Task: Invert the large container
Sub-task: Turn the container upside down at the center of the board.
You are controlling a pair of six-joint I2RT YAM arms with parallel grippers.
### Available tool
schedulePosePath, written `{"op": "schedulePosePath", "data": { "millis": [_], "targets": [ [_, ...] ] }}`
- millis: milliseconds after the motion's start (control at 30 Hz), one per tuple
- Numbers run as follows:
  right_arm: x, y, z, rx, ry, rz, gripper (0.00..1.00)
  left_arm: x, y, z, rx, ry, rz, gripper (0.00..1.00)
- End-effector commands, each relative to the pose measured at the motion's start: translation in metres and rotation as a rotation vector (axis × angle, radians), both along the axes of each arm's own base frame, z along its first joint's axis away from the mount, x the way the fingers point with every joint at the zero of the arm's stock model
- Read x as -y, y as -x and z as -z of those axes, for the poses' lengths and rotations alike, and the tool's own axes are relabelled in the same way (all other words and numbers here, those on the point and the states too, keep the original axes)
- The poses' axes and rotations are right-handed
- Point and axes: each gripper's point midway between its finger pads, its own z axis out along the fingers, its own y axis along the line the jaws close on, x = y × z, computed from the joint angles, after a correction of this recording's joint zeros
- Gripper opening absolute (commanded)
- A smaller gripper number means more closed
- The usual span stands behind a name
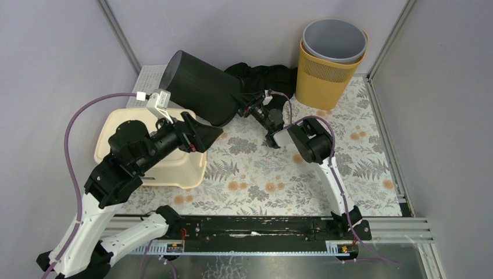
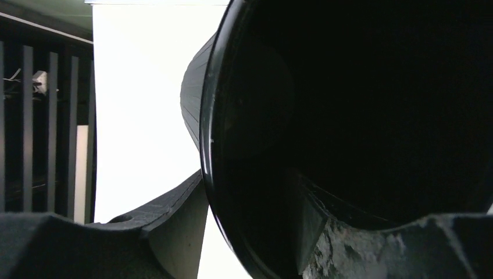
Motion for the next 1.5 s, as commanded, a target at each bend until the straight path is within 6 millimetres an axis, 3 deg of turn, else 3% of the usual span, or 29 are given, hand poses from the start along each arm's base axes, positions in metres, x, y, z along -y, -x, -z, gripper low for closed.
{"op": "schedulePosePath", "data": {
  "millis": [0, 200, 467, 600, 1467],
  "targets": [
    [0.009, 0.011, -0.026, 0.05, 0.042, 0.006, 0.57, 0.003, -0.001, -0.008, 0.037, 0.016, 0.009, 1.0],
    [0.018, 0.014, -0.01, -0.002, 0.081, 0.019, 0.55, 0.005, -0.001, -0.007, 0.033, 0.024, 0.015, 1.0],
    [0.021, 0.016, -0.001, -0.042, 0.094, 0.018, 0.35, 0.005, -0.001, -0.005, 0.028, 0.028, 0.016, 1.0],
    [0.021, 0.018, 0.004, -0.063, 0.116, 0.014, 0.31, 0.005, -0.001, -0.005, 0.027, 0.031, 0.017, 1.0],
    [0.019, 0.027, 0.067, -0.189, 0.27, -0.018, 0.34, 0.008, -0.002, -0.001, 0.02, 0.039, 0.024, 1.0]
  ]
}}
